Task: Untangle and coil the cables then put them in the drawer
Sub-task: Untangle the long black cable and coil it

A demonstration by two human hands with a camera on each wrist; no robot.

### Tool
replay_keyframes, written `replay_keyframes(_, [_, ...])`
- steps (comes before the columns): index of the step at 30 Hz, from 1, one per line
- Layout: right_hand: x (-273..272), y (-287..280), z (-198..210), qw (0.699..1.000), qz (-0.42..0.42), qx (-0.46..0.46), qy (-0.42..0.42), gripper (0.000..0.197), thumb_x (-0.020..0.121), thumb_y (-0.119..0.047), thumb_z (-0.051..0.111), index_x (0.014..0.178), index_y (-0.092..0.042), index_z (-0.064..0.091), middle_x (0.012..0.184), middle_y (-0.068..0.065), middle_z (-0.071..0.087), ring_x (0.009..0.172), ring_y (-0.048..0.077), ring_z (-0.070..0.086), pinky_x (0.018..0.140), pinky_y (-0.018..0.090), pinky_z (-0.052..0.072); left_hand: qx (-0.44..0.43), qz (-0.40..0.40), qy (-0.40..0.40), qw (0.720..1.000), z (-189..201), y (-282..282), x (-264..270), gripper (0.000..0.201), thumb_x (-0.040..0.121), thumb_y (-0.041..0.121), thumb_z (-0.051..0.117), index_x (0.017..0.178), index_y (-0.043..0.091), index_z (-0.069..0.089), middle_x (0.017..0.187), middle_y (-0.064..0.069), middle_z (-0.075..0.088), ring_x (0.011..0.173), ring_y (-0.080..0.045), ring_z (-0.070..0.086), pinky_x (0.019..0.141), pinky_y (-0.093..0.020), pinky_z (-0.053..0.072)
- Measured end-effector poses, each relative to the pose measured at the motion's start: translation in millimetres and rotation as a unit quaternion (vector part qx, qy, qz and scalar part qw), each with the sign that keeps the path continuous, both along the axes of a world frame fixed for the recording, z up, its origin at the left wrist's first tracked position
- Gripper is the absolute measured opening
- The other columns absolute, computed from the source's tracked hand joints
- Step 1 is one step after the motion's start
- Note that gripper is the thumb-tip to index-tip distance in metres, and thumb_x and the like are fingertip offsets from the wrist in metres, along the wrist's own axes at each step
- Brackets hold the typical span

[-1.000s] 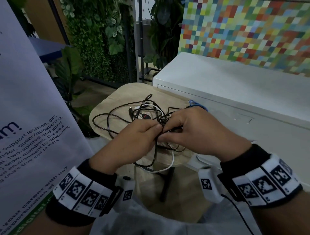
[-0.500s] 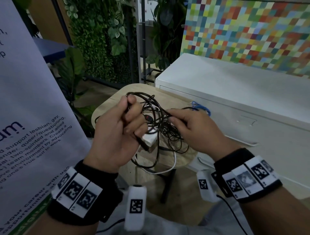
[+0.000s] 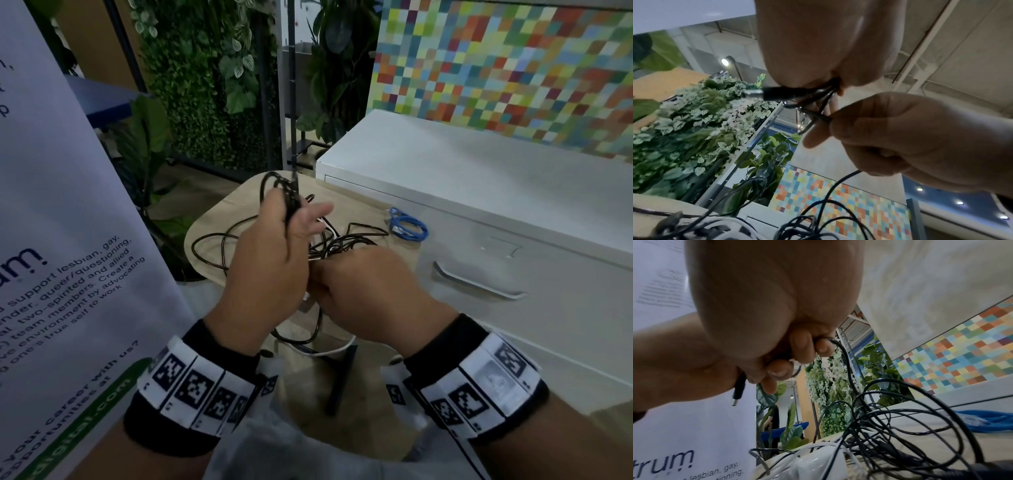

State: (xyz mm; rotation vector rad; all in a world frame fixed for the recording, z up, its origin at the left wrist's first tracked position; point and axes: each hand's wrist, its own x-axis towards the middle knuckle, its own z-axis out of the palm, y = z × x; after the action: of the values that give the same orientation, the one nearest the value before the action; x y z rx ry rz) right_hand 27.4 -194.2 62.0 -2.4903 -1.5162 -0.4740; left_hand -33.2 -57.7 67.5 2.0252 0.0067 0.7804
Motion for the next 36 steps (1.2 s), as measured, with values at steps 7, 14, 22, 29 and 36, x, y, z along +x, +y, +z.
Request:
replay_keyframes(7, [-1,-1,12,0.999,-0.035,-0.024,0.006,0.038,0.095,-0.041,0.039,0.081,-0.022,0.069,0.058,0.0,0.053,0.051,0.028,0.055,0.047,0.03,0.037,0.067,0.03,0.007,0.997,2,-4,5,0.016,0.11,0.032,0.037,0.096,0.038,0.038,0.101,0.018,0.077,0.077,-0.014,0.071,0.068,-0.037,0.054])
replay_keyframes(14, [3,1,13,0.995,-0.092,-0.043,0.006,0.044,0.1,-0.043,0.028,0.096,-0.025,0.068,0.072,-0.001,0.059,0.067,0.028,0.06,0.054,0.032,0.033,0.0,0.021,-0.074,0.997,-1,-9,-3,0.015,0.11,0.03,0.041,0.101,0.031,0.053,0.104,0.017,0.077,0.075,-0.008,0.071,0.067,-0.023,0.053])
replay_keyframes(22, [5,-4,20,0.993,-0.1,0.034,0.053,0.029,0.09,-0.045,0.038,0.07,-0.027,0.047,0.058,-0.001,0.044,0.057,0.026,0.052,0.052,0.03,0.035,0.177,0.019,-0.042,0.983,-12,-1,2,0.032,0.106,0.032,0.042,0.106,0.012,0.067,0.095,0.004,0.075,0.083,-0.009,0.061,0.069,-0.024,0.045])
replay_keyframes(29, [11,-4,18,0.964,-0.093,0.186,0.165,0.037,0.082,-0.052,0.054,0.062,-0.022,0.063,0.057,-0.002,0.064,0.054,0.02,0.059,0.05,0.034,0.046,0.118,-0.021,0.016,0.993,-12,4,11,0.02,0.107,0.029,0.046,0.094,0.017,0.056,0.078,0.006,0.065,0.071,-0.012,0.06,0.064,-0.035,0.046])
replay_keyframes(36, [15,-6,22,0.934,-0.05,0.21,0.285,0.006,0.078,-0.027,0.074,0.074,-0.026,0.069,0.068,-0.012,0.071,0.067,0.01,0.068,0.067,0.041,0.058,-0.094,-0.097,0.087,0.987,-12,4,17,0.036,0.104,0.036,0.042,0.086,0.011,0.059,0.073,-0.006,0.059,0.066,-0.025,0.054,0.063,-0.05,0.046])
